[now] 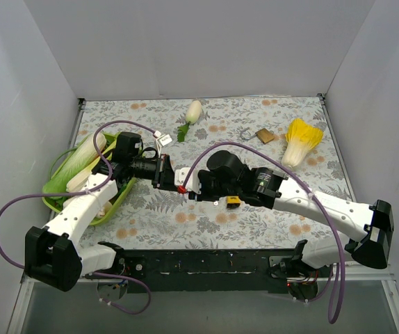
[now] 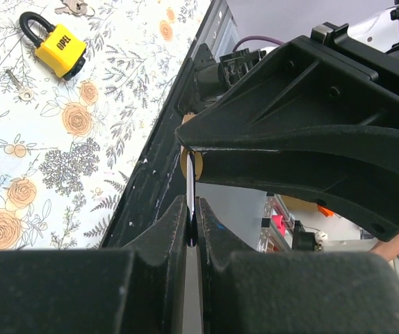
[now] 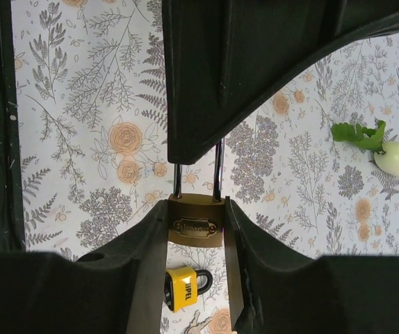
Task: Lock with the key
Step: Place the lock at the center of the board.
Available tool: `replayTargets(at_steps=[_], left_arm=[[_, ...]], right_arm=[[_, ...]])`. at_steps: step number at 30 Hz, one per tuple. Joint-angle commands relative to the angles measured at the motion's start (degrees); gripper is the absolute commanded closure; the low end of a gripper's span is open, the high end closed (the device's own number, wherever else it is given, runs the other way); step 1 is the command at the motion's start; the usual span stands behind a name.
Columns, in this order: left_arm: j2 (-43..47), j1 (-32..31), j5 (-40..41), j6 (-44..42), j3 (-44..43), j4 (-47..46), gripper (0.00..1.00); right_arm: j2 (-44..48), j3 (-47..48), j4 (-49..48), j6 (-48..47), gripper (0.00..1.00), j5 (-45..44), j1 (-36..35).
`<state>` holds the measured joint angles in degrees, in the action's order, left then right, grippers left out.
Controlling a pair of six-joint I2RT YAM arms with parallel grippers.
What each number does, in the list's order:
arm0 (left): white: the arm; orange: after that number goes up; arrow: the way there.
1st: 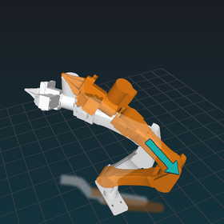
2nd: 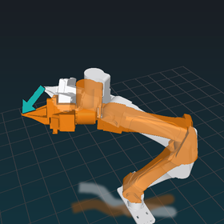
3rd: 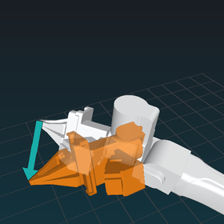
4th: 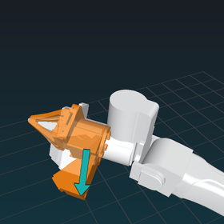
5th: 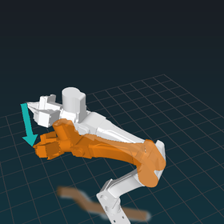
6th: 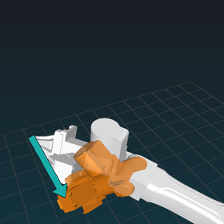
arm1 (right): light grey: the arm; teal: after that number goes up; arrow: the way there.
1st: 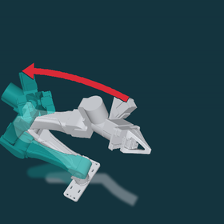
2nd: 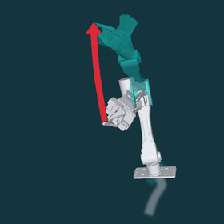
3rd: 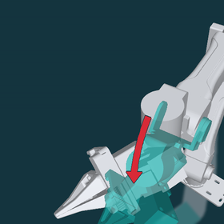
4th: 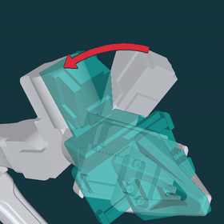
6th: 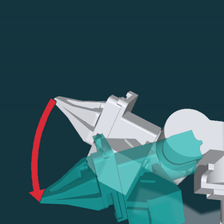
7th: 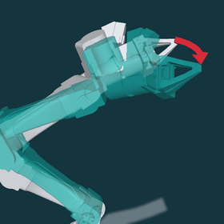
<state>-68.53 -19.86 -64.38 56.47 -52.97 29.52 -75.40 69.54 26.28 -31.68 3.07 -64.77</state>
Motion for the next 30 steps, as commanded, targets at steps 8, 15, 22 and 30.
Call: replayTargets(at_steps=[8,15,22,30], left_arm=[[4.5,3.3,2.7,3.1,1.4,-4.9,0.11],[6.6,10.0,20.6,7.5,-0.2,-8.7,0.02],[8.4,10.5,30.0,14.1,0.0,-13.3,0.02],[8.9,10.8,30.0,14.8,1.6,-16.0,0.02]], right_arm=[[-2.5,2.4,-0.4,10.3,0.99,-4.7,2.4],[-10.6,5.9,3.8,37.3,0.99,-4.3,11.9],[-18.6,6.4,6.3,61.7,0.99,-10.1,12.0],[-25.7,7.1,8.2,73.4,0.99,-9.4,12.0]])
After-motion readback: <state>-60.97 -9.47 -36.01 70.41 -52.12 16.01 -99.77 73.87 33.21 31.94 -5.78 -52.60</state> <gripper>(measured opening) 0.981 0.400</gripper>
